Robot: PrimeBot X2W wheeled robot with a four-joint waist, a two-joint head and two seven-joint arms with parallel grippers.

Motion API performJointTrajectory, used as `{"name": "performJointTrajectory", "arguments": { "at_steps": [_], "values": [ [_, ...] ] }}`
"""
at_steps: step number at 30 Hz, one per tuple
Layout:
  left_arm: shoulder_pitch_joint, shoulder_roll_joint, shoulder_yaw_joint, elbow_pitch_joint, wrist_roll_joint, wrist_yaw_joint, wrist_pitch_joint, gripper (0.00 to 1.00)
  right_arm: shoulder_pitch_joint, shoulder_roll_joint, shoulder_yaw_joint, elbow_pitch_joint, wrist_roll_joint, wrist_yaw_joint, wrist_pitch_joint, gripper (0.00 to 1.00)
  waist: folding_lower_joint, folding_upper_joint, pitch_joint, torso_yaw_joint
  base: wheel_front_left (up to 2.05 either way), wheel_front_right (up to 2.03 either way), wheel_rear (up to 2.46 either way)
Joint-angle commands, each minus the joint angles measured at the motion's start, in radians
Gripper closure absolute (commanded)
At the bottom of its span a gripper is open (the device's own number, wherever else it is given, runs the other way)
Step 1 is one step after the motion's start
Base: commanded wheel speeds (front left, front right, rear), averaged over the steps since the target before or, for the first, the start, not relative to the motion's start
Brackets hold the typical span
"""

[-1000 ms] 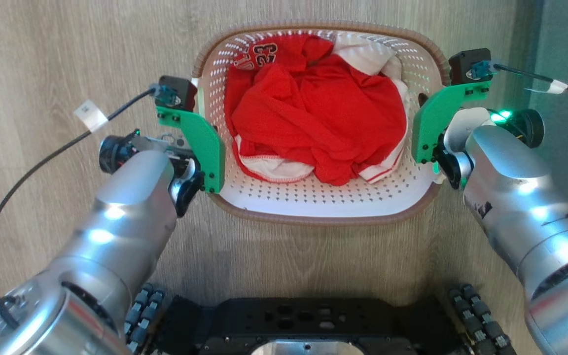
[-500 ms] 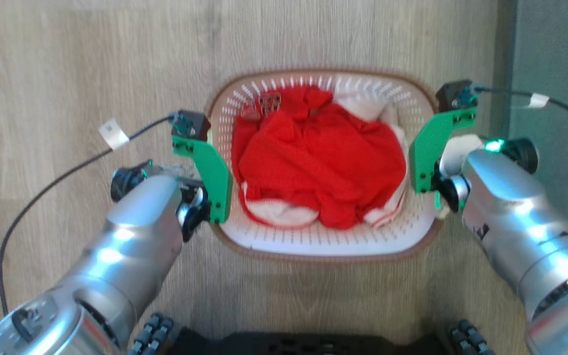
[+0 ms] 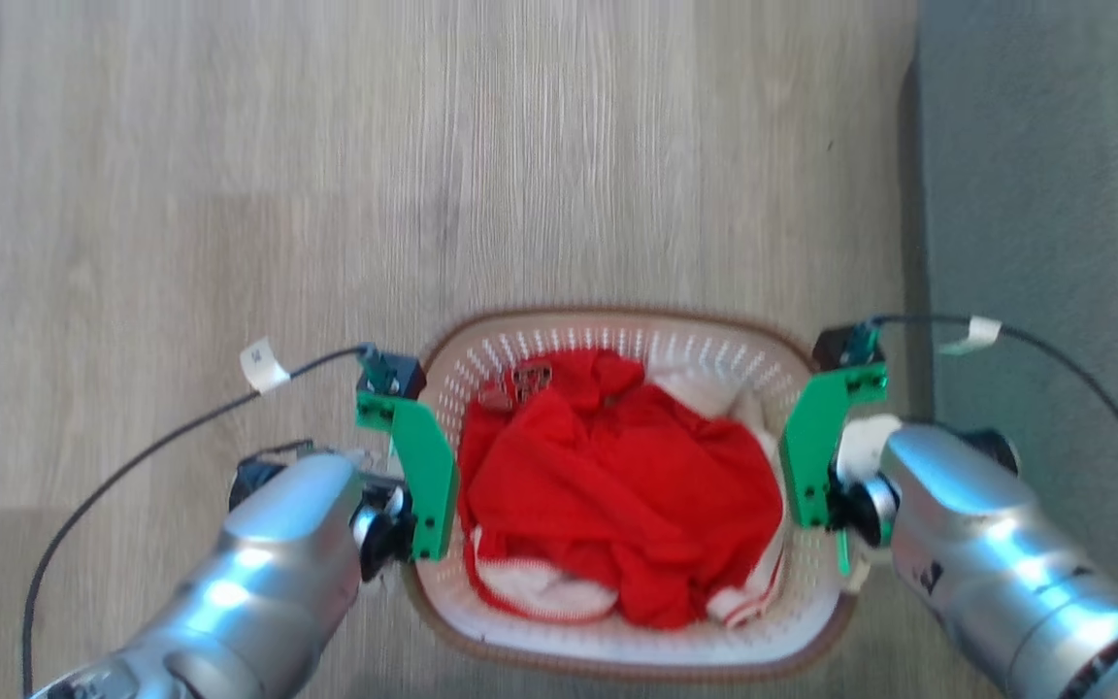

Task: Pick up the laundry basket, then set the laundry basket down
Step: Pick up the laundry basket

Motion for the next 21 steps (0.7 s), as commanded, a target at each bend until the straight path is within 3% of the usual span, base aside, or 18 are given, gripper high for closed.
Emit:
{"name": "performJointTrajectory", "arguments": {
  "at_steps": [1, 21],
  "values": [
    [-0.027, 0.029, -0.005, -0.03, -0.002, -0.007, 0.007, 1.0, 0.058, 0.004, 0.054, -0.031, -0.007, 0.008, 0.019, 1.0, 0.0001, -0.0001, -0.084, -0.003, 0.0, 0.0, 0.0],
    [0.089, 0.046, -0.072, -0.105, -0.055, -0.007, 0.183, 1.0, 0.163, 0.009, 0.193, -0.071, 0.13, 0.008, 0.088, 1.0, 0.0001, -0.0001, -0.374, 0.031, 0.0, 0.0, 0.0]
  ]
}}
